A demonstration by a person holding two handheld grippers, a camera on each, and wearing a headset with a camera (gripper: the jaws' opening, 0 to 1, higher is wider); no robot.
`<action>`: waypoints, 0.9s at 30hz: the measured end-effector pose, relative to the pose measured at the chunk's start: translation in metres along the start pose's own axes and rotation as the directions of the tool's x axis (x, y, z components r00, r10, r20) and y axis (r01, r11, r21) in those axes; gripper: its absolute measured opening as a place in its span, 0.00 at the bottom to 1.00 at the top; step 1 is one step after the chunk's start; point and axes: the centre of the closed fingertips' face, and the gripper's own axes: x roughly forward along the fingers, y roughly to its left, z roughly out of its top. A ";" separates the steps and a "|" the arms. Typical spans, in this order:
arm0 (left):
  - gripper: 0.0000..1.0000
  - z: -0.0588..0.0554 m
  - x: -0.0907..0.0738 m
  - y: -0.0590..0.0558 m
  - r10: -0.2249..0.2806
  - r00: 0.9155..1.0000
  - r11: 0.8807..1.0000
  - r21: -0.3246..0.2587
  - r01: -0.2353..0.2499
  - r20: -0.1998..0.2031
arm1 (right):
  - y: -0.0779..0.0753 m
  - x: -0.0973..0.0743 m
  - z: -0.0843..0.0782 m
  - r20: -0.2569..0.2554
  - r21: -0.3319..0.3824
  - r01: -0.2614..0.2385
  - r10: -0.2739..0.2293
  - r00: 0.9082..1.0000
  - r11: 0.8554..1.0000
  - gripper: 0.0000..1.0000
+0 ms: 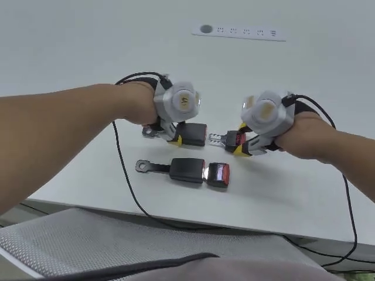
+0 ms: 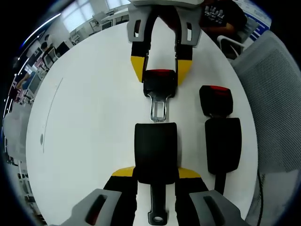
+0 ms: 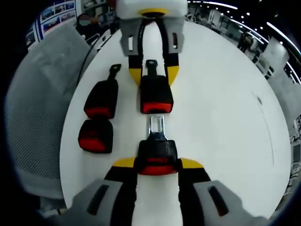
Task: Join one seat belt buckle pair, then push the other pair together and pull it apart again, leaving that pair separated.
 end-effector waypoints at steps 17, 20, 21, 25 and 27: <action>0.31 0.000 0.000 -0.001 0.002 1.000 1.000 0.000 -0.002 -0.002 | 0.002 0.001 0.015 0.007 -0.038 -0.003 0.003 1.000 0.999 0.33; 0.31 0.000 0.000 -0.002 0.002 1.000 1.000 0.005 -0.002 0.002 | 0.002 0.007 0.016 -0.002 -0.060 0.008 -0.008 1.000 0.998 0.33; 0.31 0.000 0.000 -0.001 0.001 1.000 1.000 0.002 -0.001 0.004 | 0.000 0.007 0.018 0.007 -0.046 0.008 -0.008 1.000 0.999 0.33; 0.31 -0.001 0.001 -0.001 -0.002 1.000 1.000 0.003 0.002 0.005 | 0.000 0.008 0.017 0.013 -0.044 0.003 -0.003 1.000 0.999 0.33; 0.31 -0.001 0.001 0.000 -0.006 1.000 1.000 0.007 0.006 0.006 | -0.001 0.008 0.017 0.015 -0.038 0.006 -0.005 1.000 0.999 0.32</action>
